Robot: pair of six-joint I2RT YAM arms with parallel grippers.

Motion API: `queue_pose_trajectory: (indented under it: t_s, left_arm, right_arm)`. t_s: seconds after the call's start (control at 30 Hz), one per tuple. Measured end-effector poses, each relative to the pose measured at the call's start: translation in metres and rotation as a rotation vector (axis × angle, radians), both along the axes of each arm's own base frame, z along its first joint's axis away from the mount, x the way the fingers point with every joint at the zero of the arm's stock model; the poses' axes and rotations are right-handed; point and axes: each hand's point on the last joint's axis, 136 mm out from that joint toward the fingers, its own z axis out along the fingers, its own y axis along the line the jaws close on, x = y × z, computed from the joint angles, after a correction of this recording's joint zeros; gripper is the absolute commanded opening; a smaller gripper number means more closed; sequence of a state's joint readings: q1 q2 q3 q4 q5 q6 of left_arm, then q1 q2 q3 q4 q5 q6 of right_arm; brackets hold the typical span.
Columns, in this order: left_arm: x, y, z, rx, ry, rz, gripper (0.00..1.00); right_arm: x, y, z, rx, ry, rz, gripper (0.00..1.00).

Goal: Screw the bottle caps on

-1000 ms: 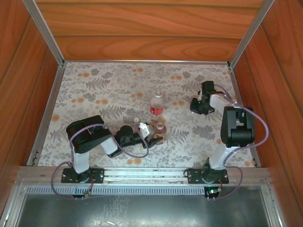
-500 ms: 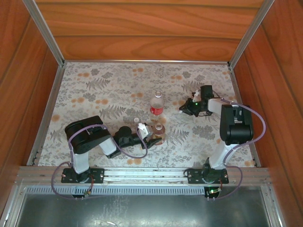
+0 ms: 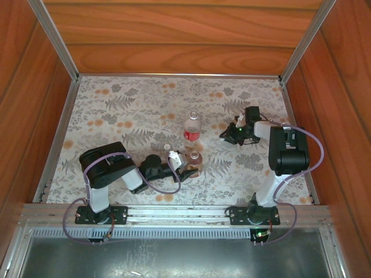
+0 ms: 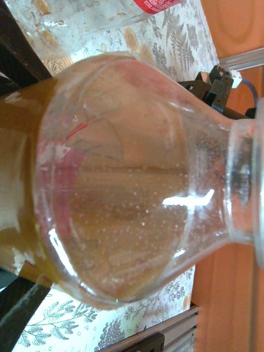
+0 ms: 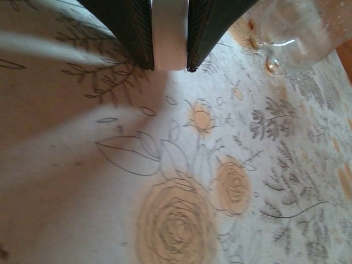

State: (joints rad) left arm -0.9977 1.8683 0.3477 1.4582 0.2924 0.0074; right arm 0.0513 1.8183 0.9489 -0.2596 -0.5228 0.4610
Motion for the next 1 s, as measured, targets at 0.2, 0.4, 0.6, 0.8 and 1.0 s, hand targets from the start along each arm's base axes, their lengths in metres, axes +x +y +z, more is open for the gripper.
queue_pose_trajectory:
  t_s: [0.2,0.4,0.6,0.8,1.0]
  left_arm:
    - [0.0,0.0,0.0,0.001,0.0,0.0,0.66]
    - [0.0,0.001,0.0,0.001,0.0,0.001,0.66]
    - [0.0,0.0,0.0,0.001,0.0,0.001,0.66]
    - [0.0,0.0,0.0,0.001,0.0,0.001,0.66]
    - [0.0,0.0,0.0,0.001,0.0,0.001,0.66]
  right_arm:
    - [-0.002,-0.012,0.007,-0.067,-0.015,-0.013,0.55]
    - [-0.008,-0.029,0.02,-0.22,-0.044,0.012,0.68]
    - [-0.006,-0.026,0.031,-0.42,-0.089,0.124,0.68]
    - [-0.001,-0.012,0.029,-0.561,-0.1,0.227,0.6]
    - [-0.003,-0.013,0.011,-0.646,-0.055,0.28,0.55]
